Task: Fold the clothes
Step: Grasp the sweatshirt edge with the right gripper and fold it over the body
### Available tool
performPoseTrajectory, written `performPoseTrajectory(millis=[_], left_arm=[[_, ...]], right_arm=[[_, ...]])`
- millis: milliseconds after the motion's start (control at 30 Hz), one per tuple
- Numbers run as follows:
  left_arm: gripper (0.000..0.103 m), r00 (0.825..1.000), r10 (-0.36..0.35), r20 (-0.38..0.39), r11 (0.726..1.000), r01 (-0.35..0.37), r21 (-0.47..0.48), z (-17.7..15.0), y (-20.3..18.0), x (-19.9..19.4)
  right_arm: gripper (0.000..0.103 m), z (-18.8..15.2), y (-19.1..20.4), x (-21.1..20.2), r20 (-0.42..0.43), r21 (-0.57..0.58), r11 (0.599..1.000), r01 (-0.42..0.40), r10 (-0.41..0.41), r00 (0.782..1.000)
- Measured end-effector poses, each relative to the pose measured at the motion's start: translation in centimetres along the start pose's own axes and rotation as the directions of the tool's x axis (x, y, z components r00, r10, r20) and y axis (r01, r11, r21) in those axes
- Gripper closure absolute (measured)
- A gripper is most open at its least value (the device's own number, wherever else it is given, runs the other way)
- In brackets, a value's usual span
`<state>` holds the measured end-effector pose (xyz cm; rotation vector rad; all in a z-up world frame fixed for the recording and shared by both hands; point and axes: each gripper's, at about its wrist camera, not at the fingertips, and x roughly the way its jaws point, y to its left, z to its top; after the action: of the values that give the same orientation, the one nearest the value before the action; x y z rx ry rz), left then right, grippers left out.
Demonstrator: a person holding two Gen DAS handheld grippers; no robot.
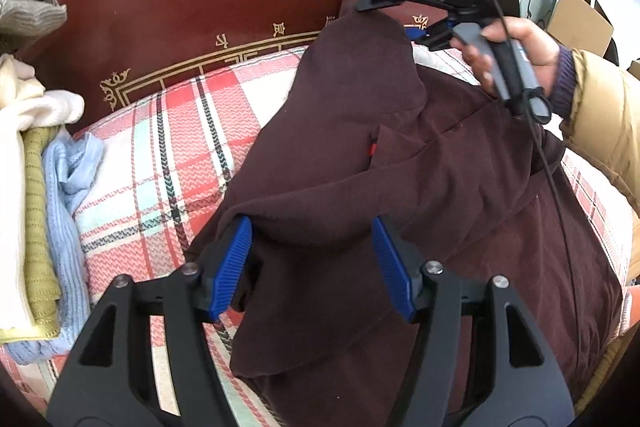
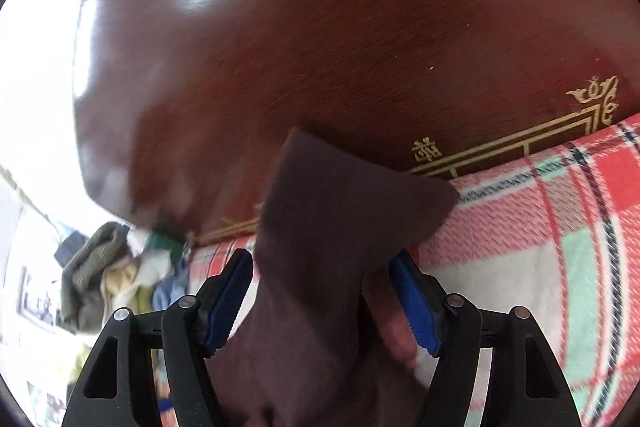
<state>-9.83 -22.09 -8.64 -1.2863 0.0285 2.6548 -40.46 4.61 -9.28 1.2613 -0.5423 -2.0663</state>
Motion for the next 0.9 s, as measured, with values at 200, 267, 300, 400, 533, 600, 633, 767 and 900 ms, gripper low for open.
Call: performPoseTrajectory(millis=[200, 267, 300, 400, 533, 600, 633, 767, 900], left_arm=[[0.037, 1.0, -0.012, -0.011, 0.999, 0.012, -0.032, -0.5, 0.4, 0.5], [0.037, 1.0, -0.014, -0.009, 0.999, 0.014, -0.038, -0.6, 0.4, 0.3], [0.037, 1.0, -0.018, -0.007, 0.999, 0.018, -0.042, -0.7, 0.4, 0.0], [0.037, 1.0, -0.02, 0.004, 0.999, 0.02, -0.047, -0.6, 0.4, -0.8], [0.037, 0.999, -0.038, 0.027, 0.997, 0.039, -0.061, -0.6, 0.3, -2.0], [0.037, 0.998, -0.053, 0.039, 0.996, 0.055, -0.072, -0.7, 0.1, -2.6], [0.037, 0.997, -0.06, 0.044, 0.995, 0.063, -0.077, -0.7, 0.1, -2.8], [0.037, 0.995, -0.081, 0.057, 0.993, 0.086, -0.08, -1.3, -0.6, -3.5], [0.037, 0.993, -0.107, 0.05, 0.991, 0.11, -0.078, -2.3, -1.7, -4.0]], right_arm=[[0.088, 0.4, 0.8, 1.4, -0.011, -0.085, 0.996, 0.01, -0.011, 1.0], [0.089, 0.0, 2.1, 0.2, 0.017, -0.149, 0.989, 0.014, -0.012, 1.0], [0.089, -0.1, 2.7, -0.6, 0.033, -0.181, 0.983, 0.009, -0.003, 0.999], [0.089, -1.4, 5.1, -3.8, 0.084, -0.306, 0.952, 0.016, 0.01, 0.996], [0.089, -4.8, 9.3, -9.0, 0.149, -0.533, 0.844, 0.061, 0.023, 0.989], [0.089, -7.3, 10.9, -11.0, 0.171, -0.632, 0.769, 0.097, 0.016, 0.985], [0.089, -8.9, 11.5, -11.8, 0.178, -0.675, 0.729, 0.117, 0.007, 0.984], [0.088, -15.9, 12.6, -13.4, 0.205, -0.794, 0.573, 0.203, -0.062, 0.977], [0.073, -22.4, 11.9, -12.8, 0.16, -0.864, 0.459, 0.207, -0.14, 0.977]])
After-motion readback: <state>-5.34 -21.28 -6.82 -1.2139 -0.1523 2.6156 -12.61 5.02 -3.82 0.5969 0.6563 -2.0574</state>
